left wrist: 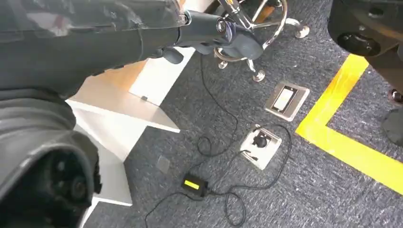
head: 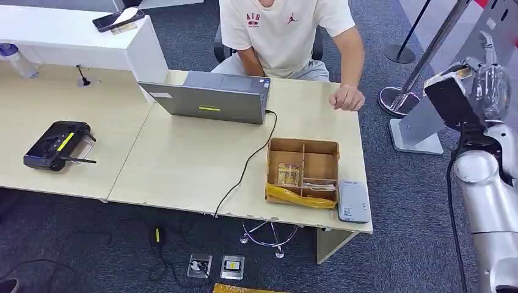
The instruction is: Pass the card to the sensor for recognition and then transmit it.
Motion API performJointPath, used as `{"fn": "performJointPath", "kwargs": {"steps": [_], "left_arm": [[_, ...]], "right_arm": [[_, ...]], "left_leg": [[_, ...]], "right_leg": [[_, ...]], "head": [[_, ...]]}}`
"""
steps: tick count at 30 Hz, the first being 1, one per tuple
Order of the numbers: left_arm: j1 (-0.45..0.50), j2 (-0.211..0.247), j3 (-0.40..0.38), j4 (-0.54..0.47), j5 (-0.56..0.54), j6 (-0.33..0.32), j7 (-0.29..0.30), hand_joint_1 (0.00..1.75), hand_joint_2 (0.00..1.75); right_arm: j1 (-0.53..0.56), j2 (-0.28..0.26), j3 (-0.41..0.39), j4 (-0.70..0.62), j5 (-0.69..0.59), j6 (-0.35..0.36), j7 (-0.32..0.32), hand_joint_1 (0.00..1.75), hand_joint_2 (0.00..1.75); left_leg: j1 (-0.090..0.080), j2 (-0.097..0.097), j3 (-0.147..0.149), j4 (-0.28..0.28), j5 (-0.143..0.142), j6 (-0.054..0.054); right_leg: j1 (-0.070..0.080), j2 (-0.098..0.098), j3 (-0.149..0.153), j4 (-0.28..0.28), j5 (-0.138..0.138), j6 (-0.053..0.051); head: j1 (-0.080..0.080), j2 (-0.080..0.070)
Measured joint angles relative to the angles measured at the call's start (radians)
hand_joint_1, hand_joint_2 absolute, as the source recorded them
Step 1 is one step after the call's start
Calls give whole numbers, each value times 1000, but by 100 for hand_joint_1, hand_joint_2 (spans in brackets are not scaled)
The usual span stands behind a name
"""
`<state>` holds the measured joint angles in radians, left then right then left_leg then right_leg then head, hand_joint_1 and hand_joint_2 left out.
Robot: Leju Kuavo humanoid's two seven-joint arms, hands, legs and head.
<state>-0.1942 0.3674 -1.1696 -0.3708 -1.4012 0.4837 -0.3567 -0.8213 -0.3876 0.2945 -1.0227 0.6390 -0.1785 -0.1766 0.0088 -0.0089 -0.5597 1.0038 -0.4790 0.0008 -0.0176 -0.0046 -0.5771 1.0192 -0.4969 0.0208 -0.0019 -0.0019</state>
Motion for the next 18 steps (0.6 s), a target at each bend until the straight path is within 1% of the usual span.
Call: {"fn": "performJointPath", "kwargs": {"steps": [8, 13, 18], "left_arm": [[2, 1, 0, -9, 16, -14, 0, 0, 0], [3, 0, 0, -16, 17, -24, 1, 0, 0], [3, 0, 0, -18, 17, -24, 9, 0, 0]], "right_arm": [[45, -11, 5, 0, 5, 43, 32, 175, 175], [121, -26, 27, 0, 26, 51, 41, 175, 175], [201, -28, 39, 0, 35, 55, 59, 175, 175]], "left_leg": [[0, 0, 0, 0, 0, 0], [0, 0, 0, 0, 0, 0], [0, 0, 0, 0, 0, 0]], "right_leg": [[0, 0, 0, 0, 0, 0], [0, 0, 0, 0, 0, 0], [0, 0, 0, 0, 0, 0]], "head": [[0, 0], [0, 0], [0, 0]]}}
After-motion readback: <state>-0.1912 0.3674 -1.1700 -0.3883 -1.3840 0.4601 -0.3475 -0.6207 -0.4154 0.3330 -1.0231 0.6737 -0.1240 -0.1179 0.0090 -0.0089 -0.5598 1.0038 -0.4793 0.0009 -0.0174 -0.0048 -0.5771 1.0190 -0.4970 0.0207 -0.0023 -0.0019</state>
